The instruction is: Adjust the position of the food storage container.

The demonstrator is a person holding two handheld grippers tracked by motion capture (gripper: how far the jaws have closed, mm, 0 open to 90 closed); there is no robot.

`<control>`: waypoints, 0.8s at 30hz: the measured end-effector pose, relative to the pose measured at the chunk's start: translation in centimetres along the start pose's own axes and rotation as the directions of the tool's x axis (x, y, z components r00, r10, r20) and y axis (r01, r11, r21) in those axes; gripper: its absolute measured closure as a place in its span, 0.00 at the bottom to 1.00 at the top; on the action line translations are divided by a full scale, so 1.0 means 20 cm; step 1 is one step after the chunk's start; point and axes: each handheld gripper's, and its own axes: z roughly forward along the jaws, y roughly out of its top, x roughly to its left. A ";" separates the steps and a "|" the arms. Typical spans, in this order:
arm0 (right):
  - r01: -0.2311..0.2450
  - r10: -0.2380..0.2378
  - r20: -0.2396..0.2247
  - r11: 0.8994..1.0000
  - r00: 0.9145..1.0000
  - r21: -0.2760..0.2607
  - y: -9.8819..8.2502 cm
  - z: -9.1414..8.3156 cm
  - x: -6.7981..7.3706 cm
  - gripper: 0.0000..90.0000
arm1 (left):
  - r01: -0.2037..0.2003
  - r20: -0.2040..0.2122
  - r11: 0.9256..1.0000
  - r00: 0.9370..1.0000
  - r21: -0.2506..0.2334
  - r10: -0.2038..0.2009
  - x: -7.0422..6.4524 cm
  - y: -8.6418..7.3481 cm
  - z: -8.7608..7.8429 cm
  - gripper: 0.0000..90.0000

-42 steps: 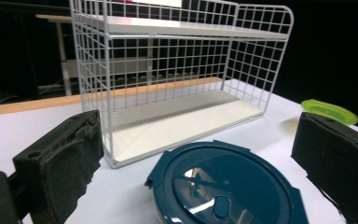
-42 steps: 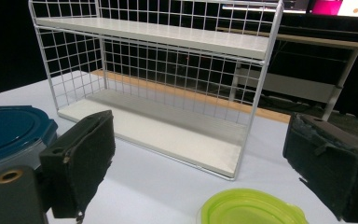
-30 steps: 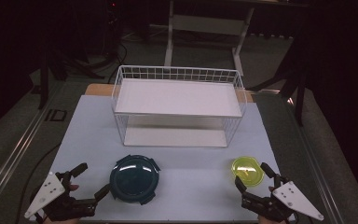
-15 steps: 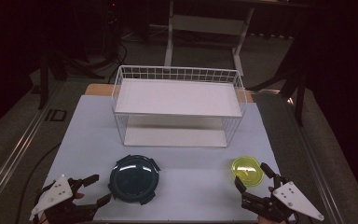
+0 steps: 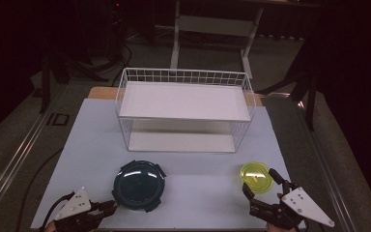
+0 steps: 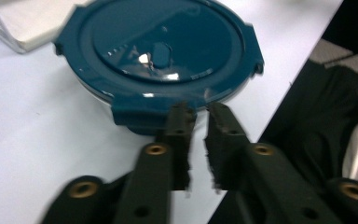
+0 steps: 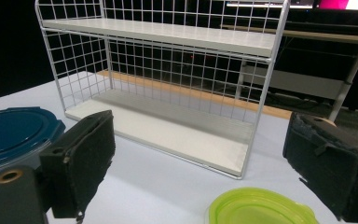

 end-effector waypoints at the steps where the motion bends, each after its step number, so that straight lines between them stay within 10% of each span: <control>1: -0.001 0.001 0.000 1.000 1.000 0.000 0.00 0.00 0.00 0.10 | -0.004 0.002 1.000 1.000 0.018 0.004 0.00 0.00 0.01 0.93; 7: -0.001 0.001 -0.002 1.000 1.000 0.003 0.00 0.00 0.00 0.10 | -0.025 -0.003 0.995 1.000 0.095 0.025 -0.02 -0.02 0.06 0.99; 24: -0.006 0.006 -0.008 1.000 1.000 0.003 0.00 0.00 -0.01 0.10 | 0.034 -0.029 0.995 0.999 0.095 -0.031 0.02 -0.01 0.09 0.99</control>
